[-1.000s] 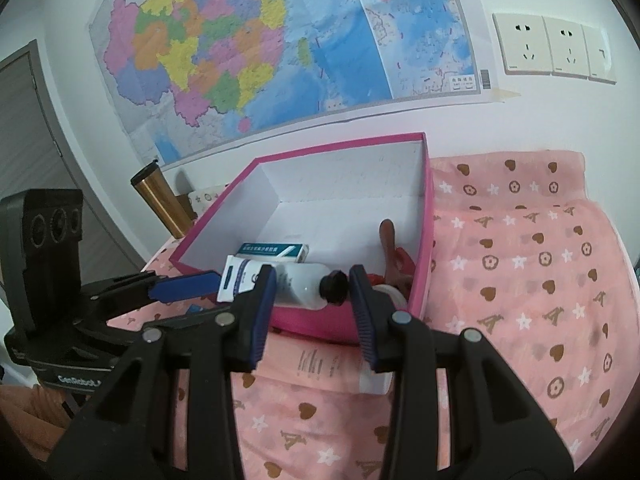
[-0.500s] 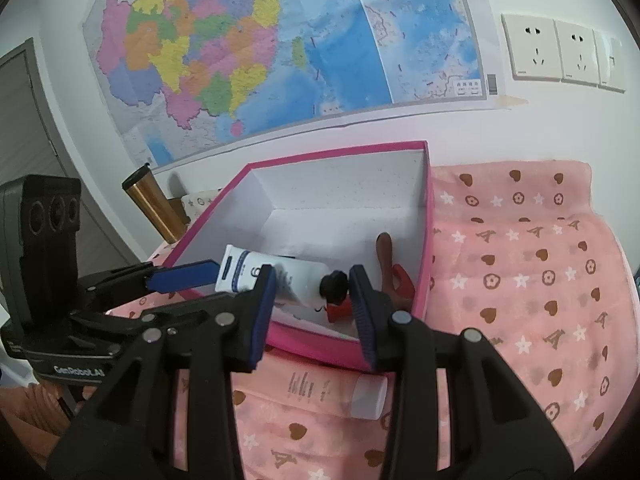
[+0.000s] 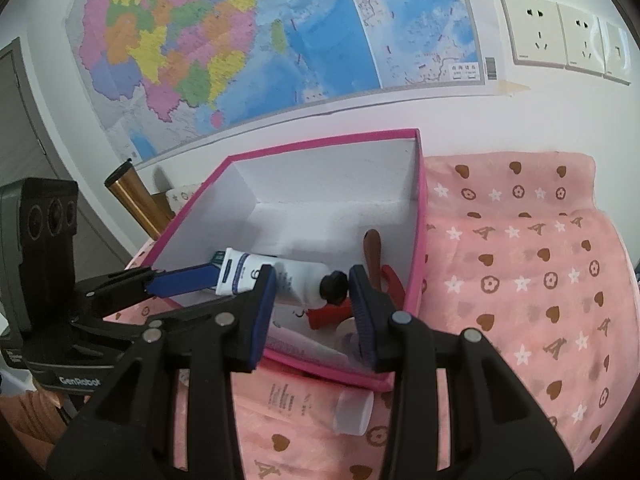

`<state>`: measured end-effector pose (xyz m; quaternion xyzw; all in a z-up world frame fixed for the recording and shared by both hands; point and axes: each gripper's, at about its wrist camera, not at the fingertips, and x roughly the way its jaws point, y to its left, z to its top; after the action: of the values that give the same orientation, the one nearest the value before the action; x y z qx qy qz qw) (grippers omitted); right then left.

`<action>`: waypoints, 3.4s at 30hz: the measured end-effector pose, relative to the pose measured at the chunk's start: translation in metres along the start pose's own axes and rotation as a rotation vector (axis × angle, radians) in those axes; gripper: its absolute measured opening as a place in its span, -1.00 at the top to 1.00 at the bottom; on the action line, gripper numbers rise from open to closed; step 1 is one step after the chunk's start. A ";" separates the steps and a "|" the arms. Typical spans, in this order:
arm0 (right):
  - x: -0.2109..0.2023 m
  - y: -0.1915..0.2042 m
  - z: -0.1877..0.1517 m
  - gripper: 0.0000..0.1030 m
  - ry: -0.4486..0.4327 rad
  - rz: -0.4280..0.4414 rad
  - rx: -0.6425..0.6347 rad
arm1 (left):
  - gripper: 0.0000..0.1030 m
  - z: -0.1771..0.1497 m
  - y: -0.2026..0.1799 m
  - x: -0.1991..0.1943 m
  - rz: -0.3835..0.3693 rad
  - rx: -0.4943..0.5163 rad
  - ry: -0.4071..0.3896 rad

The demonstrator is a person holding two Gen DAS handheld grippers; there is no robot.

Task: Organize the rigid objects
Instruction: 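Carry the white tube into the magenta box and open the right gripper, then move the right gripper down to the pink lotion bottle's white cap, then close the right gripper around the pink bottle's white cap end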

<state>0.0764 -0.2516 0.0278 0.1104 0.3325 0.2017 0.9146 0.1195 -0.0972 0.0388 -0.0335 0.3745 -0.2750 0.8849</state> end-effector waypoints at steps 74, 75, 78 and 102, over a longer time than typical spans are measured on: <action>0.020 -0.030 -0.105 -0.03 0.169 0.016 0.176 | -0.37 -0.110 0.034 0.001 0.095 -0.088 0.152; 0.021 -0.031 -0.105 -0.03 0.175 0.016 0.180 | -0.37 -0.109 0.033 0.002 0.096 -0.085 0.156; 0.022 -0.031 -0.106 -0.03 0.177 0.014 0.187 | -0.38 -0.107 0.030 0.005 0.101 -0.084 0.161; 0.019 -0.027 -0.109 -0.03 0.166 0.021 0.184 | -0.48 -0.107 0.029 0.029 0.109 -0.144 0.199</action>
<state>0.0268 -0.2602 -0.0747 0.1801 0.4229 0.1882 0.8679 0.0768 -0.0718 -0.0645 -0.0489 0.4805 -0.2010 0.8523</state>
